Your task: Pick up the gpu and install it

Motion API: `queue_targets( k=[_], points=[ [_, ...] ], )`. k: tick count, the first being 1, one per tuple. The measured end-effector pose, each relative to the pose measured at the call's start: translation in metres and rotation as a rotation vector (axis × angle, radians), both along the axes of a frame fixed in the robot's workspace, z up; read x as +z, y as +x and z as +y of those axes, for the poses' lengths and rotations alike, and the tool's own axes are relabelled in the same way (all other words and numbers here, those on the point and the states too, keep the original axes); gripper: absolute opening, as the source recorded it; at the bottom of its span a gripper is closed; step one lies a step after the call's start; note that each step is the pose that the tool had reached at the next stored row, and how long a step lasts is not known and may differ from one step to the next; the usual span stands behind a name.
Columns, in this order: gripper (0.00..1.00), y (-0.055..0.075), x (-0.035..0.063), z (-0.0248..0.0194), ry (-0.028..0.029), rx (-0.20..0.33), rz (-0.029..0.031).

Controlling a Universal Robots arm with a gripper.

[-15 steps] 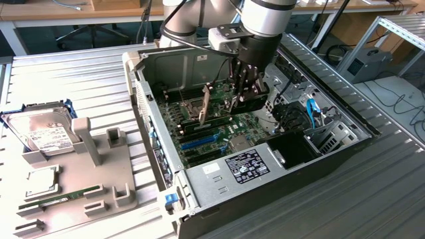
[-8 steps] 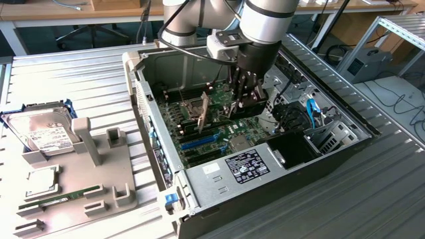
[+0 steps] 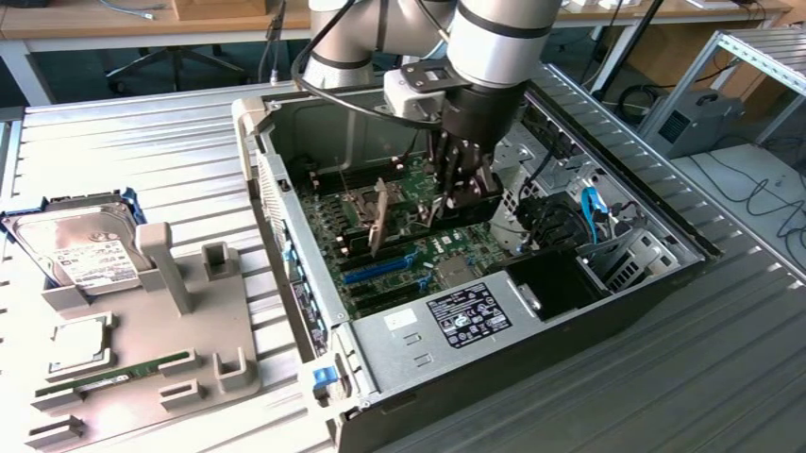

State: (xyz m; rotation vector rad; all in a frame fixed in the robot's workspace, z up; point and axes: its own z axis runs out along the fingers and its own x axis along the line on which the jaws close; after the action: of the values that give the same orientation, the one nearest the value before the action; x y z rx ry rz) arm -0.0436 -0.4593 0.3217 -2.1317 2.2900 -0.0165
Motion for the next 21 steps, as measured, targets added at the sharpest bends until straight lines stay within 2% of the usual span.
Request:
queue_targets(
  k=[21],
  points=[
    [0.26, -0.0064, -0.0026, -0.0021, 0.0000, 0.000, 0.0000]
  ],
)
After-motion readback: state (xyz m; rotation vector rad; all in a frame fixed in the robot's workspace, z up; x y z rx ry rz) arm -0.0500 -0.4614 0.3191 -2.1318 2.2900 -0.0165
